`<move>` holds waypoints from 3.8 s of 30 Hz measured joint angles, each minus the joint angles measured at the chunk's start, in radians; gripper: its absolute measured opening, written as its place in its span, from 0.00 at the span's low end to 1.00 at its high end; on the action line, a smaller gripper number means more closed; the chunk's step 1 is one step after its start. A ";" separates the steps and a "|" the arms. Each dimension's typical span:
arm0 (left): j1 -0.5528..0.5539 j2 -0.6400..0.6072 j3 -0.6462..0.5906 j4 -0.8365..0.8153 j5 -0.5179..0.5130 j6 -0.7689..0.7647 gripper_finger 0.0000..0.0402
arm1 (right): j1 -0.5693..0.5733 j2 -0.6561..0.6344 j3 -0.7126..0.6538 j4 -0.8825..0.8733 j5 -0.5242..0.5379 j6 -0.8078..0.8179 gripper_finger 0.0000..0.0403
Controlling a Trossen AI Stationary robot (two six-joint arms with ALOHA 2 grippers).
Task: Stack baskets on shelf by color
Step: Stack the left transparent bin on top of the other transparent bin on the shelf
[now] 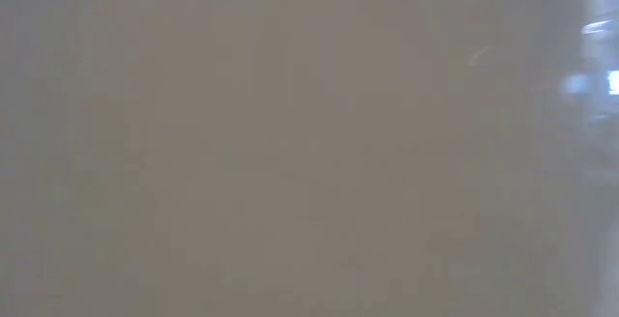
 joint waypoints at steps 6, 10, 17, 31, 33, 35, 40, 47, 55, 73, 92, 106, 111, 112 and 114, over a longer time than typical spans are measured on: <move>-0.001 0.000 0.000 0.002 0.011 -0.015 0.32 | 0.000 0.000 0.000 0.000 0.000 -0.002 0.38; -0.001 0.000 0.000 0.004 0.011 -0.015 0.40 | 0.000 0.000 0.000 0.001 0.000 -0.005 0.38; -0.005 0.000 0.000 0.006 0.011 -0.031 0.46 | 0.000 0.000 0.000 0.001 0.000 -0.009 0.38; 0.008 0.043 -0.001 0.028 0.011 0.029 0.46 | 0.000 0.000 0.000 0.001 -0.003 -0.009 0.38; 0.009 0.041 -0.001 0.058 0.010 0.039 0.45 | 0.000 0.000 0.000 0.001 -0.003 -0.010 0.38; 0.009 0.039 -0.001 0.086 0.010 0.043 0.42 | 0.000 0.000 0.000 0.001 -0.003 -0.017 0.38; 0.023 0.039 -0.001 0.105 0.040 0.063 0.27 | 0.000 0.000 0.000 0.001 -0.003 -0.027 0.38; 0.030 0.053 -0.001 0.097 0.097 0.074 0.11 | 0.000 0.000 0.000 0.001 -0.003 -0.027 0.38; 0.029 0.051 0.000 0.086 0.097 0.079 0.23 | 0.000 0.000 0.000 0.000 -0.003 -0.027 0.38; 0.061 -0.052 0.006 0.262 -0.186 0.172 0.33 | 0.000 0.010 0.000 0.001 -0.001 -0.028 0.38; 0.435 -0.028 0.006 0.448 0.285 0.474 0.33 | -0.025 0.085 0.000 -0.072 0.001 0.052 0.38; 0.465 0.030 0.006 0.438 0.367 0.545 0.33 | -0.025 0.085 0.000 -0.075 0.001 0.078 0.38; 0.464 0.045 0.006 0.455 0.331 0.542 0.33 | -0.025 0.085 0.000 -0.080 0.001 0.078 0.38; 0.466 0.046 0.006 0.454 0.323 0.542 0.32 | -0.025 0.085 0.000 -0.082 0.001 0.078 0.38; 0.467 0.046 0.006 0.454 0.311 0.542 0.30 | -0.025 0.085 0.000 -0.085 0.001 0.078 0.38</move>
